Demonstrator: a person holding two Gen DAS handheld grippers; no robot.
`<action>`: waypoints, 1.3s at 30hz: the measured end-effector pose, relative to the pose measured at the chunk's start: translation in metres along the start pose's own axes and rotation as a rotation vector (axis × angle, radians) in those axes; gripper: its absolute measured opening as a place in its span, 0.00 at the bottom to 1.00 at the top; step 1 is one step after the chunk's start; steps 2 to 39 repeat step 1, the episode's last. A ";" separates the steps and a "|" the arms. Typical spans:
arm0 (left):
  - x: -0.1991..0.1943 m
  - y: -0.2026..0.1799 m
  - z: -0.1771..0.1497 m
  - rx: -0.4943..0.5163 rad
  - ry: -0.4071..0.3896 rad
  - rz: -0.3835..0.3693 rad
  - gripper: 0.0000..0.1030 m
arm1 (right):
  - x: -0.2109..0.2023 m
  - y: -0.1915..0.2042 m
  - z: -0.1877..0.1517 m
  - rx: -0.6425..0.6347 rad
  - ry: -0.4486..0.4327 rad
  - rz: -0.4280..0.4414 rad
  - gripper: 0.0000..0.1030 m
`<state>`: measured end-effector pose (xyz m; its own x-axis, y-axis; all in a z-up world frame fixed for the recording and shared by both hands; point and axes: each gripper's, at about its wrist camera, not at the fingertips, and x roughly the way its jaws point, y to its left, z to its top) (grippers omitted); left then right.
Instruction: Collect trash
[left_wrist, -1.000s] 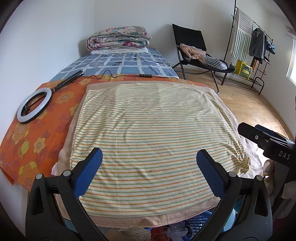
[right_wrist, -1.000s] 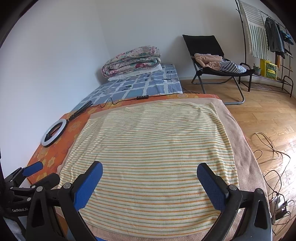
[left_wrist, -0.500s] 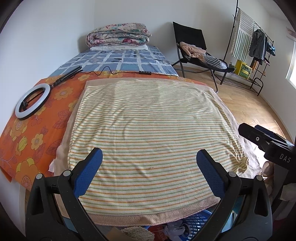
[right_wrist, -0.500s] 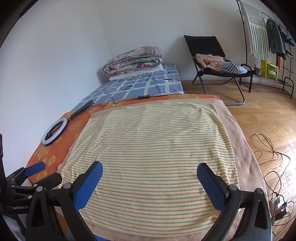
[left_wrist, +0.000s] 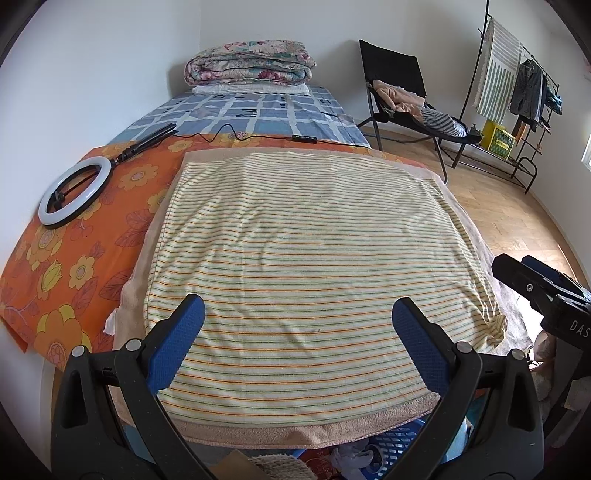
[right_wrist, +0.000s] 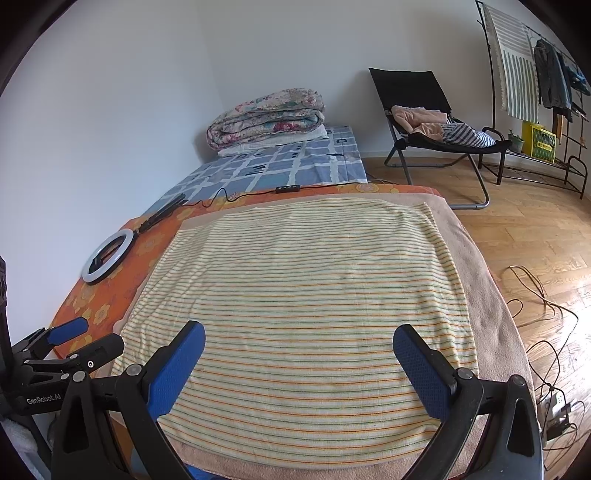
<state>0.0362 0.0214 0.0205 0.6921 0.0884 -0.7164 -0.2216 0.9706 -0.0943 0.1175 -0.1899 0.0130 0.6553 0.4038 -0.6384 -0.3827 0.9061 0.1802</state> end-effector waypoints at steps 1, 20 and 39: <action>0.000 0.000 0.000 0.005 -0.003 0.011 1.00 | 0.000 0.000 0.000 -0.001 0.001 -0.002 1.00; 0.000 0.000 0.000 0.005 -0.003 0.011 1.00 | 0.000 0.000 0.000 -0.001 0.001 -0.002 1.00; 0.000 0.000 0.000 0.005 -0.003 0.011 1.00 | 0.000 0.000 0.000 -0.001 0.001 -0.002 1.00</action>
